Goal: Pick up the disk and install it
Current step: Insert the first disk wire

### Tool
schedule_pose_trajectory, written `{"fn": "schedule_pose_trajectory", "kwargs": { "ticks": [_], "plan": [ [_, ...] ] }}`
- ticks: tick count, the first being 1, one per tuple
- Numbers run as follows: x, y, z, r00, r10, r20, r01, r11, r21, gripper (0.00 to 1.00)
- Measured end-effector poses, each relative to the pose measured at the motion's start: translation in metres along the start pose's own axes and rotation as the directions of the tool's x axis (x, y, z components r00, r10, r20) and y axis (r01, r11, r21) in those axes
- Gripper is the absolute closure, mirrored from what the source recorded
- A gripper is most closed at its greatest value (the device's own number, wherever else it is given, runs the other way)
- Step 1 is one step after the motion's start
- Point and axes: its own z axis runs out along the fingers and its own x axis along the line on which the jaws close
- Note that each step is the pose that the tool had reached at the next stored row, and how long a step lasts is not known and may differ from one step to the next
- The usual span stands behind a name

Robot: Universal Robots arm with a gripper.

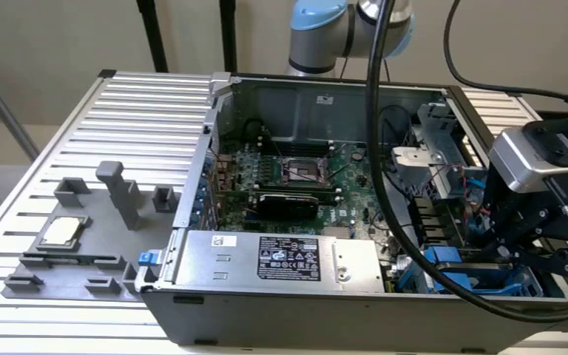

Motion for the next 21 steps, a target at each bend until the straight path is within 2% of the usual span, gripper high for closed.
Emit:
{"fn": "schedule_pose_trajectory", "kwargs": {
  "ticks": [3, 5, 11, 21],
  "plan": [
    [-0.0031, -0.0003, 0.0005, 0.9999, 0.002, -0.0138, -0.002, 1.0000, -0.0011, 1.00],
    [-0.0036, -0.0004, 0.0006, 0.9998, 0.009, -0.0197, -0.009, 1.0000, -0.0012, 1.00],
    [-0.0051, -0.0006, 0.0009, 0.9988, 0.035, -0.0331, -0.035, 0.9994, 0.0001, 1.00],
    [-0.0086, -0.0014, 0.0034, 0.9967, 0.062, -0.0521, -0.062, 0.9981, 0.0021, 1.00]
  ]
}}
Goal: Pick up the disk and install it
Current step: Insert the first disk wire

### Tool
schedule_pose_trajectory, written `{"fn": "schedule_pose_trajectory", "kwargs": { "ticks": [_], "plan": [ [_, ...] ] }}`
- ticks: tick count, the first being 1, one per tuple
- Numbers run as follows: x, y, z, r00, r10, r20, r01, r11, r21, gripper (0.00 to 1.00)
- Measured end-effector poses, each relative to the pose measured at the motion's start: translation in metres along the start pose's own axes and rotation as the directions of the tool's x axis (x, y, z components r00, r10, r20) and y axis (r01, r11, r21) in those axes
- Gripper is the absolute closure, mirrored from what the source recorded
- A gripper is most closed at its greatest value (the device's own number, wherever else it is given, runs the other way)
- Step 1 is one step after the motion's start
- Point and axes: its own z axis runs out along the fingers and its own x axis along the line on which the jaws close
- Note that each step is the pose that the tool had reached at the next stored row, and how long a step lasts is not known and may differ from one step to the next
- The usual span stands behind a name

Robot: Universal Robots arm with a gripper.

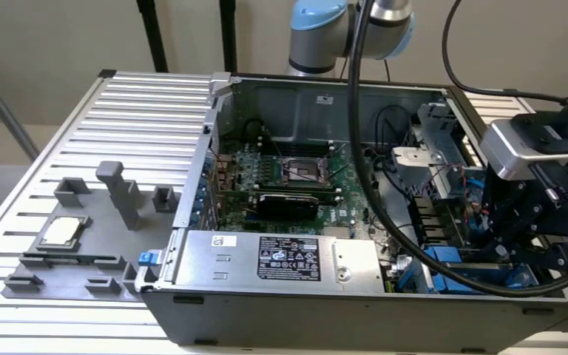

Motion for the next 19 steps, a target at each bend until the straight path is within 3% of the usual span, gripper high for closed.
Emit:
{"fn": "schedule_pose_trajectory", "kwargs": {
  "ticks": [9, 19],
  "plan": [
    [-0.0041, -0.0009, 0.0014, 0.9998, 0.016, -0.0068, -0.016, 0.9999, 0.0007, 1.00],
    [-0.0053, -0.0024, 0.0042, 0.9989, 0.042, -0.0215, -0.042, 0.9991, 0.0015, 1.00]
  ]
}}
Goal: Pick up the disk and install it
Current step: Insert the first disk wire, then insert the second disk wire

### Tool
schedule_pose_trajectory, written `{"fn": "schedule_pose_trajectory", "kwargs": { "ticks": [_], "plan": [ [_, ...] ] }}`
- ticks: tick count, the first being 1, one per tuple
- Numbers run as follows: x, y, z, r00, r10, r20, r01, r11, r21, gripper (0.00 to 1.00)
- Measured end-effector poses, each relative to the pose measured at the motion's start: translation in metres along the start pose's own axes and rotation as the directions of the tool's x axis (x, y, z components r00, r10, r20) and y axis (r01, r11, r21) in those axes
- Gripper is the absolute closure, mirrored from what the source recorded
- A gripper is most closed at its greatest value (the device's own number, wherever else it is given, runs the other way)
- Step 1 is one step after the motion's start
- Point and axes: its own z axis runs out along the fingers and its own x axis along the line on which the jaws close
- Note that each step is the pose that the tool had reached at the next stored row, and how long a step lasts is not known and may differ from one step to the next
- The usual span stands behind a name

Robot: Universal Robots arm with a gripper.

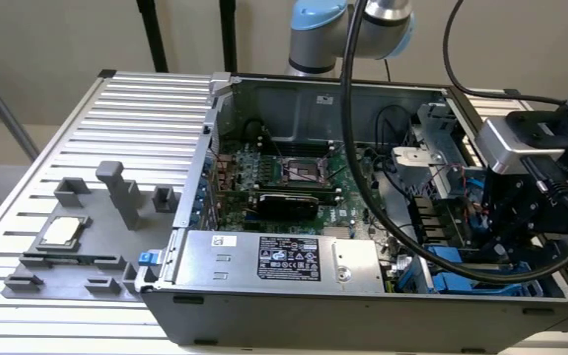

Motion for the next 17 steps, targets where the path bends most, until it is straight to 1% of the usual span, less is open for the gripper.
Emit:
{"fn": "schedule_pose_trajectory", "kwargs": {
  "ticks": [5, 9, 11, 12, 15, 17],
  "plan": [
    [-0.001, -0.0001, 0.0027, 1.0000, 0.004, -0.0066, -0.004, 1.0000, 0.0000, 1.00],
    [-0.001, -0.0002, 0.0033, 0.9999, 0.006, -0.0086, -0.006, 1.0000, -0.0001, 1.00],
    [-0.001, -0.0002, 0.0035, 0.9999, 0.006, -0.0081, -0.006, 1.0000, 0.0000, 1.00],
    [-0.001, -0.0002, 0.0036, 1.0000, 0.007, -0.0076, -0.007, 1.0000, 0.0001, 0.00],
    [-0.001, -0.0001, -0.0034, 0.9999, 0.007, -0.0087, -0.007, 1.0000, 0.0000, 0.00],
    [-0.002, 0.0001, -0.0121, 0.9999, 0.007, -0.0087, -0.007, 1.0000, 0.0000, 0.00]
  ]
}}
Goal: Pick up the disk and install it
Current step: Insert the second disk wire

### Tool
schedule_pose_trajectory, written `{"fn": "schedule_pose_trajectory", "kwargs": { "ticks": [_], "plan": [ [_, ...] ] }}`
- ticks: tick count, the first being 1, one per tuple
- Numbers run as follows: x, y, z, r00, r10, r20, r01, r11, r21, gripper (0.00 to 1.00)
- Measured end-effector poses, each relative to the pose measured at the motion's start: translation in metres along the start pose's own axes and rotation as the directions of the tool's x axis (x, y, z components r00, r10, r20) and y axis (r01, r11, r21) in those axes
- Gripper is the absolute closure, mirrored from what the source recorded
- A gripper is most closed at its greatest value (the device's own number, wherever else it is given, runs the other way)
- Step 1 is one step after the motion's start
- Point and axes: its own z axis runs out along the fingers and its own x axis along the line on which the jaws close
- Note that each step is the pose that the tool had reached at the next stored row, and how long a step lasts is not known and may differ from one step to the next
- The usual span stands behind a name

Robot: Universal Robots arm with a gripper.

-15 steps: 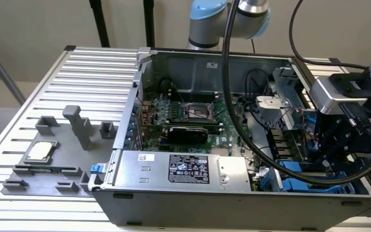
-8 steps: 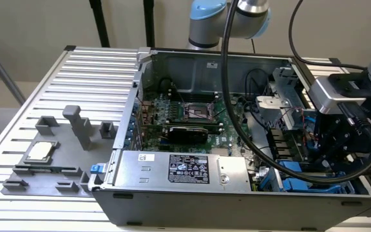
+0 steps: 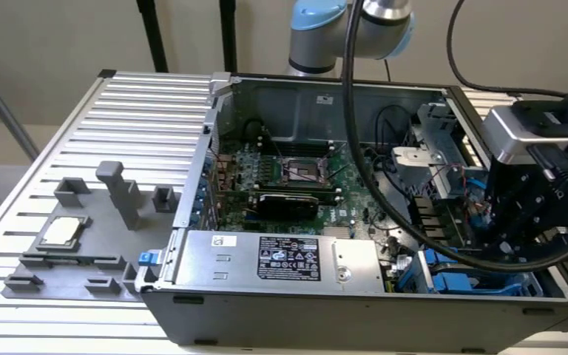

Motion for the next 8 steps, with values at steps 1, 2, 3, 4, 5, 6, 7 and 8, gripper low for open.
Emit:
{"fn": "schedule_pose_trajectory", "kwargs": {
  "ticks": [1, 2, 3, 4, 5, 6, 7, 8],
  "plan": [
    [0.000, 0.0001, -0.0045, 1.0000, 0.000, 0.0001, 0.000, 1.0000, 0.0000, 0.00],
    [0.000, 0.0002, -0.0089, 1.0000, 0.000, 0.0000, 0.000, 1.0000, 0.0000, 0.00],
    [0.000, 0.0003, -0.0134, 1.0000, 0.000, 0.0002, 0.000, 1.0000, 0.0000, 0.00],
    [0.000, 0.0004, -0.0179, 1.0000, 0.000, 0.0005, 0.000, 1.0000, 0.0000, 0.00],
    [0.000, 0.0004, -0.0225, 1.0000, 0.000, 0.0004, 0.000, 1.0000, 0.0000, 0.00],
    [0.000, 0.0006, -0.0269, 1.0000, 0.000, 0.0010, 0.000, 1.0000, 0.0000, 0.00],
    [0.000, 0.0012, -0.0308, 1.0000, 0.000, 0.0010, 0.000, 1.0000, 0.0000, 0.00],
    [0.000, 0.0021, -0.0328, 1.0000, 0.000, 0.0017, 0.000, 1.0000, 0.0001, 0.00]
  ]
}}
